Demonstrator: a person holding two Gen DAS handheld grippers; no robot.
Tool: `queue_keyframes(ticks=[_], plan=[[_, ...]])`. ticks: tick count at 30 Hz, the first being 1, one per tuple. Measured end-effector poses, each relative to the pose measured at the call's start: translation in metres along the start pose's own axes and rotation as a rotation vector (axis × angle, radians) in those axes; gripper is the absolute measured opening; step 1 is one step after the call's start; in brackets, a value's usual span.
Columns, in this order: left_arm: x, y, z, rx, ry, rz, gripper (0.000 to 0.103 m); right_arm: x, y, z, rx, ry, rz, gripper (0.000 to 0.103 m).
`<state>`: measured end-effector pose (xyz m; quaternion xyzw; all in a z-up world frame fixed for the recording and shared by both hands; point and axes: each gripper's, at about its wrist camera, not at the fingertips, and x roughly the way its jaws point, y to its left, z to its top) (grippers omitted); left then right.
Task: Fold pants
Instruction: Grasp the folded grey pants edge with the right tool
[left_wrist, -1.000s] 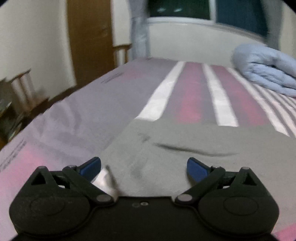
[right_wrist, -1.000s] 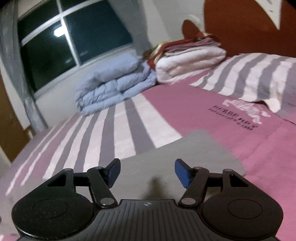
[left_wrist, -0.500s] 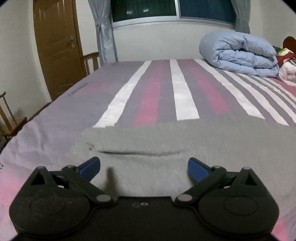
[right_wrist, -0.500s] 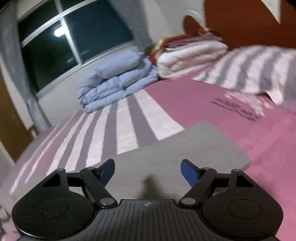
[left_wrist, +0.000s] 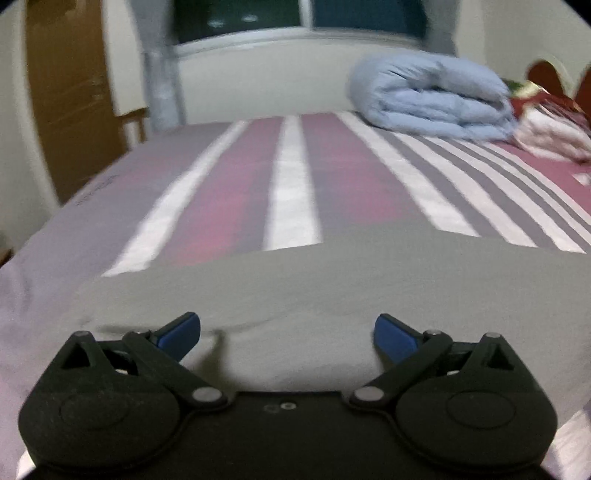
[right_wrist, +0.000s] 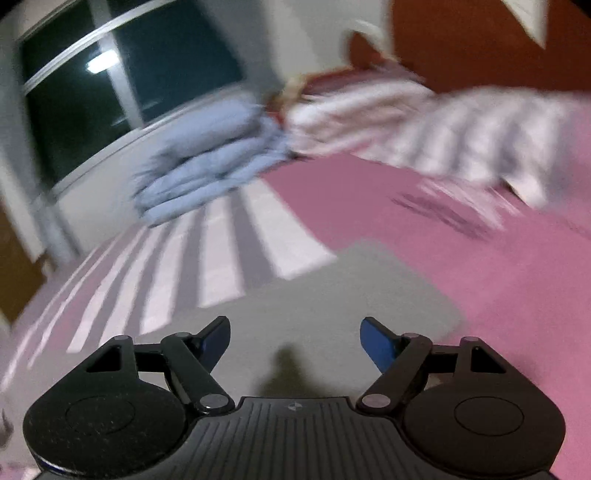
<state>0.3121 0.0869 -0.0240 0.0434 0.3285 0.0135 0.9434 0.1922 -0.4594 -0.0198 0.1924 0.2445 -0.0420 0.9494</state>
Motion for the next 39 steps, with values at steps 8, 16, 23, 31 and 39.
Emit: queue_keyframes(ticks=[8,16,23,31,39], plan=[[0.068,-0.017,-0.001,0.009,0.136,-0.053,0.097,0.089,0.058,-0.010,-0.307,0.217,-0.054,0.078],[0.051,0.057,-0.001,0.005,0.123,0.110,0.094,0.066,0.002,0.011,-0.209,0.176,-0.168,0.078],[-0.005,0.095,-0.034,-0.069,0.041,0.140,0.096,0.008,0.045,-0.016,-0.219,0.101,0.061,0.078],[-0.030,0.081,-0.058,-0.056,0.045,0.094,0.097,0.011,0.037,-0.027,-0.085,0.103,0.006,0.079],[-0.056,0.063,-0.101,-0.259,-0.038,0.037,0.097,-0.053,-0.073,-0.023,0.410,-0.059,-0.014,0.048]])
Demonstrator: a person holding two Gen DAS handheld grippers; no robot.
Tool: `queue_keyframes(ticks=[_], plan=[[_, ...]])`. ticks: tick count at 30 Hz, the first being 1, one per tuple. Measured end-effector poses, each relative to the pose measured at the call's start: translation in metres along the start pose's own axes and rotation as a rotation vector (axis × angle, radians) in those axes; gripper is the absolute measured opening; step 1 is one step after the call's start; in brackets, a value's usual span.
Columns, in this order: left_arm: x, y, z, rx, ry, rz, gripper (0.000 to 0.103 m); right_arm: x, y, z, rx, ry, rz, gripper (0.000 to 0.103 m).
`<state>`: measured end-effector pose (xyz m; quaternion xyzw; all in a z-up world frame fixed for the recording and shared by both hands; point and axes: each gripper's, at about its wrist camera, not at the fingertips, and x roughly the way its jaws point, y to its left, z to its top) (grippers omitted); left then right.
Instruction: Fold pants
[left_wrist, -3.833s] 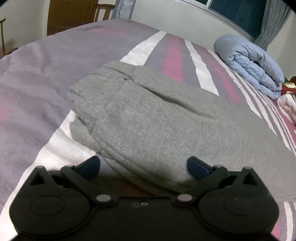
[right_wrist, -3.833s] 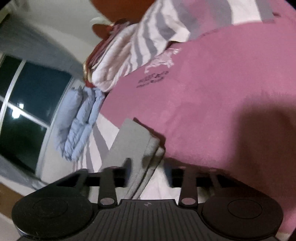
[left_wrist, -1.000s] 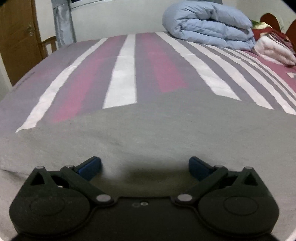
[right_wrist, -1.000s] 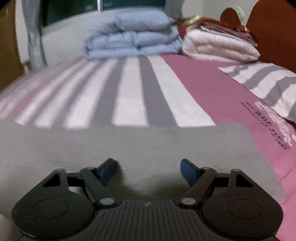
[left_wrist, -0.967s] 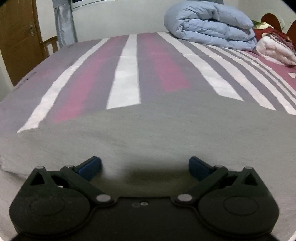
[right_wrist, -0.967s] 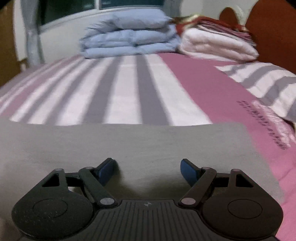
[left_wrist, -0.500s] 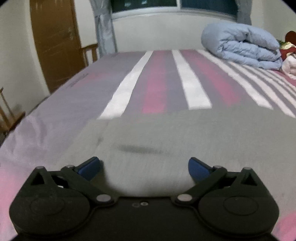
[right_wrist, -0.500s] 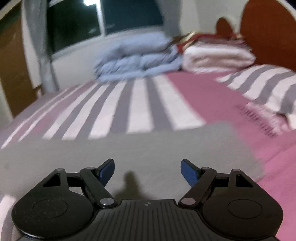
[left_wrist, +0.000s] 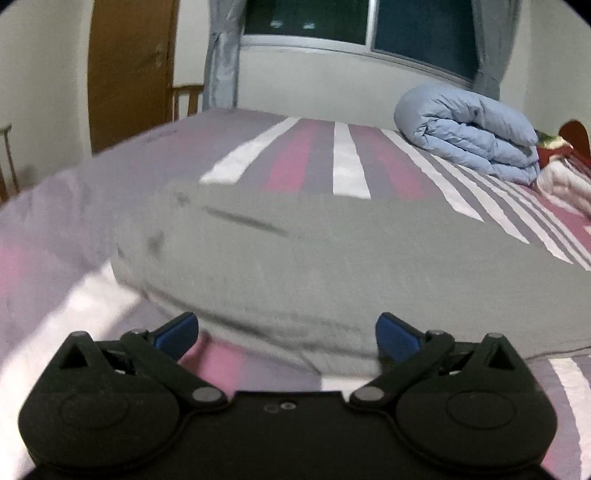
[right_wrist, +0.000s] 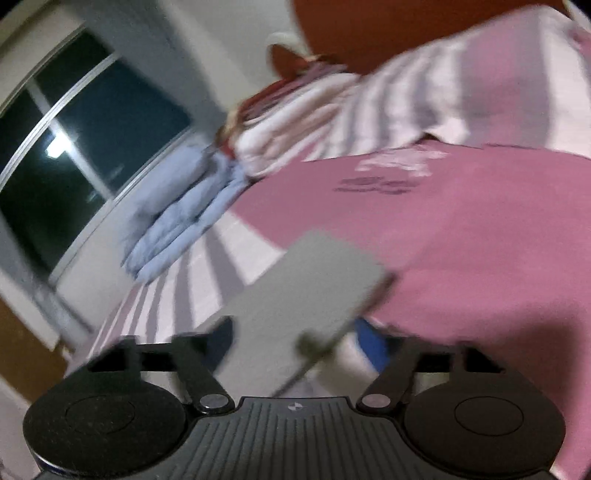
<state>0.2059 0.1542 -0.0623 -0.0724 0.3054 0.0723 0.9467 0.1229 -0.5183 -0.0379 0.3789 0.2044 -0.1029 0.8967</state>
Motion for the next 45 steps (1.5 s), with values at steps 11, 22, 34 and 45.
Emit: queue_keyframes(ticks=[11,22,34,45], plan=[[0.005,0.012,-0.004,-0.075,-0.008,0.034,0.098,0.017,-0.053,0.019,0.248,-0.025,0.008,0.033],[0.008,0.020,-0.022,-0.131,-0.058,-0.004,0.098,0.049,-0.048,0.033,0.173,0.070,-0.020,0.016],[0.006,0.018,-0.025,-0.134,-0.069,-0.006,0.098,0.047,-0.044,0.030,0.109,0.072,-0.053,0.001],[0.005,0.023,-0.027,-0.147,-0.073,-0.018,0.098,0.043,-0.051,0.032,0.218,0.063,-0.016,0.003]])
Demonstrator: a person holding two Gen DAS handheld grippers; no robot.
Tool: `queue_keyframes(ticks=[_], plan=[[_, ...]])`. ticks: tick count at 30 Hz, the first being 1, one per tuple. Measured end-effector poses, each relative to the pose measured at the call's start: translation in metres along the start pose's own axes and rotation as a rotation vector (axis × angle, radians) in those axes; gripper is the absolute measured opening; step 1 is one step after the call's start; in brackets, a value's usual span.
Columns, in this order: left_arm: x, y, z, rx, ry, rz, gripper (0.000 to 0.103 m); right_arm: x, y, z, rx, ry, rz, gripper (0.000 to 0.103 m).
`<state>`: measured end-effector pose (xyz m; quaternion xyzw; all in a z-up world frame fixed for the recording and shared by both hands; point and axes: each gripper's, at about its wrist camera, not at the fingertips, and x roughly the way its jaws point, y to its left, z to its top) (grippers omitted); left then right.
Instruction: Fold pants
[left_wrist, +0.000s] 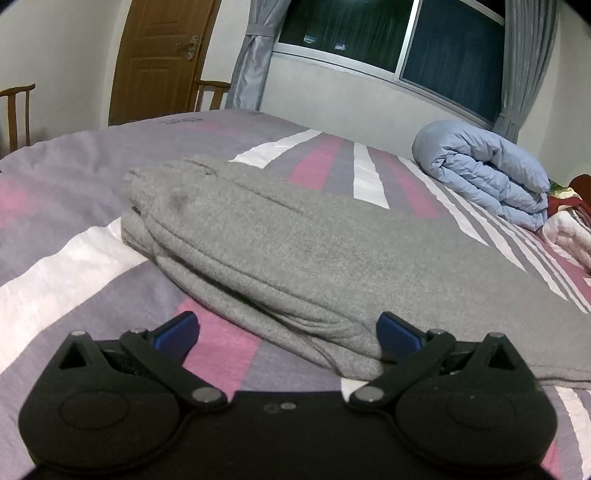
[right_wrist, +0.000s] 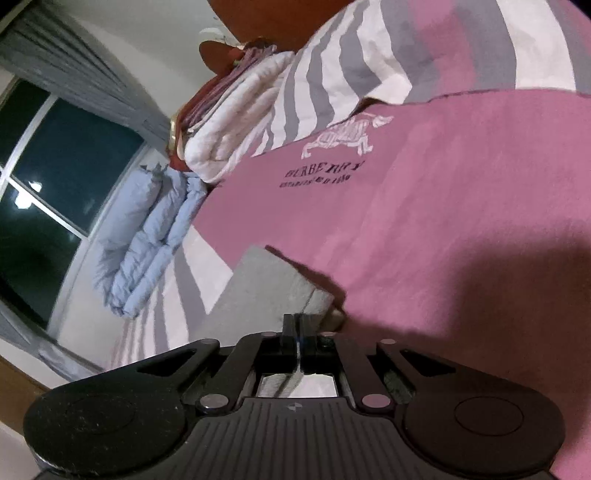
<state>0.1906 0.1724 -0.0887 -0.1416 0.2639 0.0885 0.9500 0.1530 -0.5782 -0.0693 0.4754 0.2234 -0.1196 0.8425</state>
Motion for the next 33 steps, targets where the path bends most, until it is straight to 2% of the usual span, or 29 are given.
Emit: queue_keyframes(ticks=[1,3,4,5,6,7,10,12,19,20,21,25,26,27,28,30,32,33], plan=[[0.000,0.000,0.000,-0.001,-0.001,-0.001,0.098,0.002,0.001,0.000,-0.001,0.004,-0.006,0.005],[0.000,0.000,0.000,-0.001,-0.002,-0.001,0.098,0.004,0.001,0.000,0.006,0.008,0.001,0.016],[0.000,-0.001,0.000,0.000,-0.002,-0.001,0.098,0.004,0.002,0.000,-0.001,0.005,0.002,0.030],[0.000,0.000,0.000,0.000,-0.002,-0.001,0.098,0.003,0.003,0.000,-0.011,0.000,-0.017,0.050],[0.000,0.000,0.000,-0.001,-0.001,-0.002,0.098,0.002,0.003,-0.001,-0.014,-0.006,-0.029,0.057],[0.000,0.000,0.000,-0.003,-0.001,-0.004,0.098,0.001,0.003,-0.002,-0.012,-0.012,-0.015,0.059],[0.000,0.000,0.000,-0.001,-0.002,-0.002,0.098,-0.001,0.003,-0.004,-0.012,-0.012,0.034,0.057],[0.000,-0.001,0.000,-0.003,-0.002,-0.004,0.098,0.002,0.003,-0.004,-0.017,0.012,0.029,0.052],[0.000,-0.001,0.000,-0.002,-0.002,-0.004,0.098,0.008,0.005,-0.004,-0.001,0.011,0.022,0.051],[0.000,-0.001,0.000,-0.002,-0.002,-0.004,0.098,0.006,0.007,-0.004,-0.004,0.001,0.029,0.044],[0.000,-0.001,0.000,-0.003,-0.002,-0.005,0.098,0.005,0.009,-0.006,-0.010,-0.008,0.031,0.042],[0.000,-0.001,0.000,-0.005,-0.002,-0.007,0.098,0.016,0.010,-0.006,-0.026,0.042,0.025,0.040],[0.000,-0.001,0.000,-0.005,-0.002,-0.007,0.098,0.018,0.010,-0.005,-0.025,0.050,0.021,0.035],[0.000,-0.001,0.000,-0.004,-0.002,-0.007,0.098,0.021,0.012,-0.004,-0.027,0.062,0.015,0.023],[0.000,-0.002,0.000,-0.004,-0.002,-0.006,0.098,0.024,0.015,-0.003,-0.039,0.080,0.017,0.005],[0.000,-0.001,0.000,-0.004,-0.002,-0.007,0.098,0.015,0.025,0.000,-0.063,0.031,0.067,0.005],[0.000,-0.002,0.000,-0.003,-0.002,-0.006,0.098,0.003,0.027,0.003,-0.025,-0.039,0.165,0.005],[0.000,-0.001,0.000,-0.003,-0.002,-0.006,0.098,0.003,0.028,0.002,-0.041,-0.052,0.168,0.004]])
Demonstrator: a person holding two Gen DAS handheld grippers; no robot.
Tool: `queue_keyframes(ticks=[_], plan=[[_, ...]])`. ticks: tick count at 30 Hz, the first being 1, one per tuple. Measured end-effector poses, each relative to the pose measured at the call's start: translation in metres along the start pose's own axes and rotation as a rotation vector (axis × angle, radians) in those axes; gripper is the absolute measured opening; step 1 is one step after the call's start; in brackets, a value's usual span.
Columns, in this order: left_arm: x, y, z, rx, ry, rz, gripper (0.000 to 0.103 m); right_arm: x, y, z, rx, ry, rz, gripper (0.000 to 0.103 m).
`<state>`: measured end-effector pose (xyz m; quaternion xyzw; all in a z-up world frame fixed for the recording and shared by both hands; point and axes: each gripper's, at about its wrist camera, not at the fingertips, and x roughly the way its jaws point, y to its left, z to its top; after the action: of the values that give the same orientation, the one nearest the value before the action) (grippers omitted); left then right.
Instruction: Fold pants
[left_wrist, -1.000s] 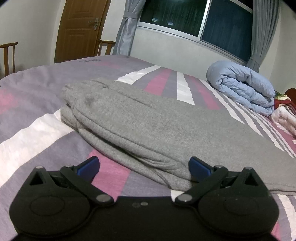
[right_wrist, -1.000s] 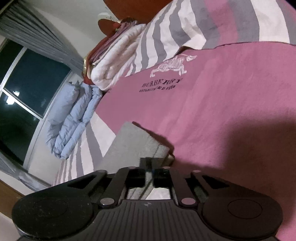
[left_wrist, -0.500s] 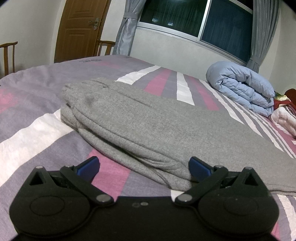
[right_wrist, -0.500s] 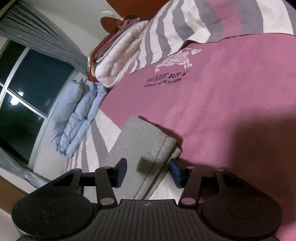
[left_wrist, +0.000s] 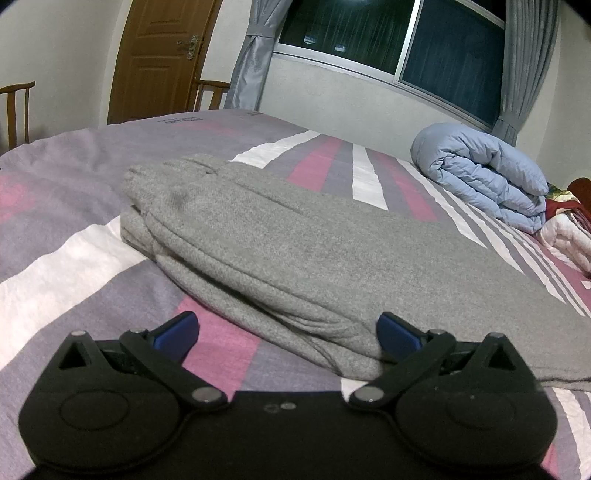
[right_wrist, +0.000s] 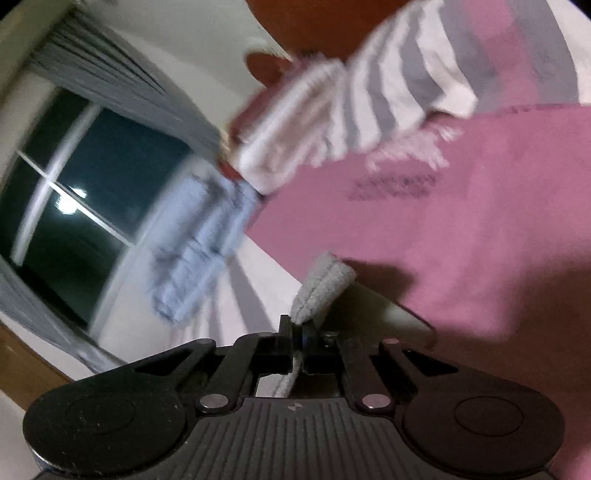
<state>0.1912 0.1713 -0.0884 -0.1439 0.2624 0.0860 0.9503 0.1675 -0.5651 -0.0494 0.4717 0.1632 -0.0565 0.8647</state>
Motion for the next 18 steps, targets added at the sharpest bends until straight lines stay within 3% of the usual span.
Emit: queue_keyframes(ticks=[3,9,12,14,18], plan=[[0.000,0.001,0.000,-0.002,0.001,-0.003,0.098,0.022,-0.021,-0.009,0.032,0.128,-0.163,0.005],[0.000,0.001,0.001,-0.003,0.001,-0.004,0.098,0.013,-0.035,-0.013,0.042,0.132,-0.138,0.005],[0.000,0.001,0.001,-0.004,0.001,-0.006,0.098,0.001,-0.028,-0.009,0.037,0.099,-0.133,0.019],[0.000,0.001,0.001,-0.006,0.000,-0.007,0.098,-0.009,-0.030,-0.010,0.059,0.078,-0.124,0.036],[0.000,0.001,0.001,-0.006,0.000,-0.007,0.098,-0.010,-0.034,-0.012,0.080,0.097,-0.108,0.039]])
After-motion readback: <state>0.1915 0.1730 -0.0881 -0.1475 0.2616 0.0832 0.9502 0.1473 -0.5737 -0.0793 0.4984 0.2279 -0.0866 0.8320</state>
